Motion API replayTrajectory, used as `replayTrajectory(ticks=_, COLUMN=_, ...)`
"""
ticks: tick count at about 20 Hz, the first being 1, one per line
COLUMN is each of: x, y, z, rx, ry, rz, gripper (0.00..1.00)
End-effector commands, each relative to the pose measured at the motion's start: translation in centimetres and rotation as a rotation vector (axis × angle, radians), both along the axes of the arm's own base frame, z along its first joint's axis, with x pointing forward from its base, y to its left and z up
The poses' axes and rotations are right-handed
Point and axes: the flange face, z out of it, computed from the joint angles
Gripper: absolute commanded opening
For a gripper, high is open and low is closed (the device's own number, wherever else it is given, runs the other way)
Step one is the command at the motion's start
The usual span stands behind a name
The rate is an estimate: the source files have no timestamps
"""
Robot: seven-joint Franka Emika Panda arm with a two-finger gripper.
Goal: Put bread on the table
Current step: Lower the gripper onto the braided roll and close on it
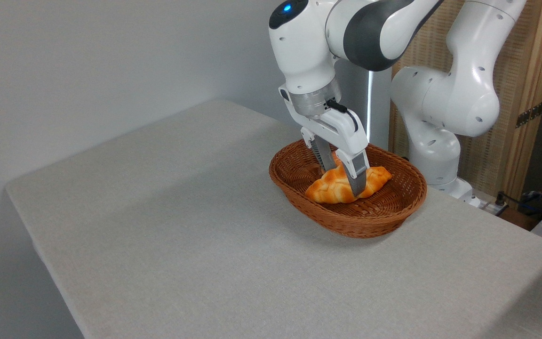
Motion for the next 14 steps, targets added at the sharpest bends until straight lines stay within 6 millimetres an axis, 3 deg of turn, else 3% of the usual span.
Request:
replayTrajectory(ticks=1, x=0.02, y=-0.1, z=-0.11, rx=0.0, ry=-0.022, rz=-0.034, gripper=0.43)
replayTrajectory(ticks=4, x=0.07, y=-0.11, z=-0.08, rx=0.0, ry=-0.027, rz=-0.034, gripper=0.36)
replayTrajectory(ticks=14, x=0.21, y=0.0, z=0.14, rx=0.012, ry=-0.035, rz=-0.042, gripper=0.36)
